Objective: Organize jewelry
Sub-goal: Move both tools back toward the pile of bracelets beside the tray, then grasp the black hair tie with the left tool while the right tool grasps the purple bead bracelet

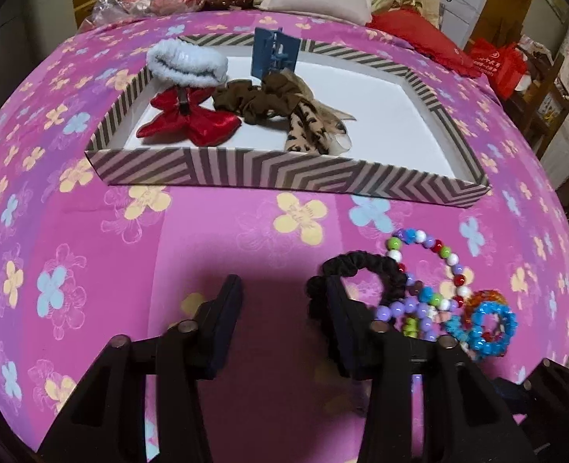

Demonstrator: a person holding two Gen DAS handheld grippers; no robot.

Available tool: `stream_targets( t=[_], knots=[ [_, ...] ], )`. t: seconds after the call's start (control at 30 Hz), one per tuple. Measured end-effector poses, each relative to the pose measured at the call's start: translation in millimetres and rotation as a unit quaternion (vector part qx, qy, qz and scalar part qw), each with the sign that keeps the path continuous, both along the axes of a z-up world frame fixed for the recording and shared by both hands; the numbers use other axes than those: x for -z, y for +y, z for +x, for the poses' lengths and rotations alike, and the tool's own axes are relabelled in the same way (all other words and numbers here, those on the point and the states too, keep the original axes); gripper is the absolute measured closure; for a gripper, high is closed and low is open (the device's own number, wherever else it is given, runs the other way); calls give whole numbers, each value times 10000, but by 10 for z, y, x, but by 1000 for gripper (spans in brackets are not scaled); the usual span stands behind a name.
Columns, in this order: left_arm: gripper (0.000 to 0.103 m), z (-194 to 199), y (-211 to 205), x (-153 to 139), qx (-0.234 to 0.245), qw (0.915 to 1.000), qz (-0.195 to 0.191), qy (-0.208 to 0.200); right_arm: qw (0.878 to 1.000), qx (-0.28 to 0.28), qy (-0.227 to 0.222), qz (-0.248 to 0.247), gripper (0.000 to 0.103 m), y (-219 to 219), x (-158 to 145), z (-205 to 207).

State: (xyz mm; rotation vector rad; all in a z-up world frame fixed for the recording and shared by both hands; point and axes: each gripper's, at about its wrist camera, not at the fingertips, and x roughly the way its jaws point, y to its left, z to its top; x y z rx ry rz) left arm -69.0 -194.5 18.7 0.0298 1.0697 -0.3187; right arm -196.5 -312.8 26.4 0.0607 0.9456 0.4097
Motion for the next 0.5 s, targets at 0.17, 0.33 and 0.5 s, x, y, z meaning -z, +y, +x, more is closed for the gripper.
stream_targets(
  t=[0.17, 0.33, 0.5],
  knots=[
    [95, 86, 200, 3, -213, 9997, 101, 51, 9998, -174, 53, -26, 50, 131, 50, 61],
    [95, 114, 410, -73, -336, 9993, -169, 50, 9992, -357, 79, -173, 50, 291, 123, 161],
    [72, 84, 274, -168, 61, 9987, -507, 68, 9990, -411, 94, -148, 50, 323, 135, 174]
  ],
)
